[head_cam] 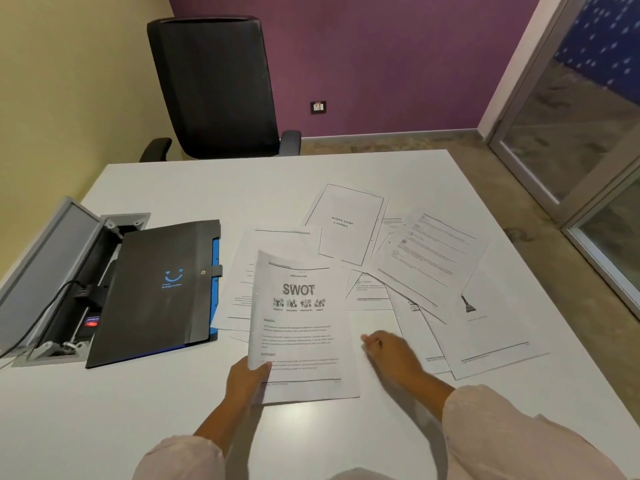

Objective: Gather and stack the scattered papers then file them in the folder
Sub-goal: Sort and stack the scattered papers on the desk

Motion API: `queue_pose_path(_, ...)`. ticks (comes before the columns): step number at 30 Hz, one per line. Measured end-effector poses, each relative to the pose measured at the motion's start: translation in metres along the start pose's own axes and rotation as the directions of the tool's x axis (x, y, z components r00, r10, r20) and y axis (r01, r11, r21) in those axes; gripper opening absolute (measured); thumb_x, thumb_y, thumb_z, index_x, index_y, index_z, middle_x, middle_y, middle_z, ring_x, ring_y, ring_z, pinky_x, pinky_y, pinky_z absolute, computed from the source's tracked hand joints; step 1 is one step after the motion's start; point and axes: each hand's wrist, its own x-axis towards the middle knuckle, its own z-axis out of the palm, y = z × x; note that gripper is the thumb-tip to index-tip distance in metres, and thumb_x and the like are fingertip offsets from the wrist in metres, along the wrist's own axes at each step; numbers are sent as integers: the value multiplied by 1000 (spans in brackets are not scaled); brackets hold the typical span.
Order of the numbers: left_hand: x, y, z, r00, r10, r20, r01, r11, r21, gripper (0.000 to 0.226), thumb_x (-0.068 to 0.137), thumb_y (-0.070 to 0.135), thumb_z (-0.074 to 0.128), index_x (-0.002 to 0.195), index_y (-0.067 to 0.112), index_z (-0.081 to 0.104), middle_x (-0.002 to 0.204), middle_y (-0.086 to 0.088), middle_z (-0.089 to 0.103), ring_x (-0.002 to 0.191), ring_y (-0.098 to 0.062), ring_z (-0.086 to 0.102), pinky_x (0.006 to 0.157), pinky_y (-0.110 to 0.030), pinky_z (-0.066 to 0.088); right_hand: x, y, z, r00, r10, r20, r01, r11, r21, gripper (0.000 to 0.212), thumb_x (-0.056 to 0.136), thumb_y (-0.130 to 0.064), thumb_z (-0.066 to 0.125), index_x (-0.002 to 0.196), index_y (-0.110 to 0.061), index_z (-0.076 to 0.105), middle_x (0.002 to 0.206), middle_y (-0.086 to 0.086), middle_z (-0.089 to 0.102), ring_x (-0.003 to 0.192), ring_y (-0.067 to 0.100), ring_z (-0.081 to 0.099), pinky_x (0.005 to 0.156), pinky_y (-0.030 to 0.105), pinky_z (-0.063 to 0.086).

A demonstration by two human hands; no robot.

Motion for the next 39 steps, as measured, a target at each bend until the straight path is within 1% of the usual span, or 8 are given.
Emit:
queue_pose_path(4,6,-3,-5,998,3,-55,0,998,56,37,86,11,61,120,-4,53,121,-24,59,91,-28,54,88,-43,48,24,19,-25,951,-141,-275,34,932,-361,32,91,-38,49,110,-17,63,123,6,54,115,27,47,93,37,40)
queue_pose_path(11,4,1,1,980,102,-173,-63,974,216,37,90,17,55,121,-1,45,122,-20,59,105,-37,60,86,-43,50,46,36,-41,971,-177,-163,6,694,-720,36,91,-13,40,125,-13,50,148,12,32,133,28,31,110,41,26)
queue_pose_path(17,7,16,-3,892,339,-298,-240,915,324,45,88,14,57,130,4,41,138,-17,37,119,-34,51,96,-45,46,52,33,-43,997,-60,-57,-10,596,-803,55,93,-14,35,145,-6,18,157,7,9,145,28,9,117,50,7)
queue_pose_path(21,11,24,2,904,357,-234,-292,917,270,37,92,11,51,127,4,43,133,-14,42,104,-22,53,86,-33,47,48,31,-44,992,-113,-52,21,566,-824,58,95,-17,34,147,-4,11,158,7,5,145,30,4,116,53,2)
queue_pose_path(25,13,22,15,922,351,-164,-299,914,275,28,92,10,49,120,4,49,127,-16,46,98,-22,55,87,-35,50,49,31,-45,984,-177,-34,71,553,-830,60,94,-21,38,147,-7,13,158,7,4,145,32,3,117,53,3)
queue_pose_path(29,12,26,31,931,319,-177,-277,934,225,13,92,4,46,100,8,56,105,-10,54,98,-27,55,77,-27,47,49,37,-50,996,-92,4,55,563,-825,53,97,-31,31,146,-14,19,159,6,0,145,33,-1,115,54,0)
queue_pose_path(33,15,30,46,942,304,-141,-259,928,268,27,91,7,48,118,1,50,126,-17,47,109,-31,54,88,-34,45,53,39,-56,999,-21,29,36,604,-797,52,97,-31,30,146,-16,19,158,7,5,146,30,0,116,54,1)
queue_pose_path(39,18,34,53,926,374,-51,-334,874,354,26,92,13,49,117,6,50,126,-12,46,92,-18,54,81,-28,45,56,41,-58,999,31,28,-1,687,-727,56,94,-24,34,146,-9,18,158,5,5,146,28,2,117,53,4)
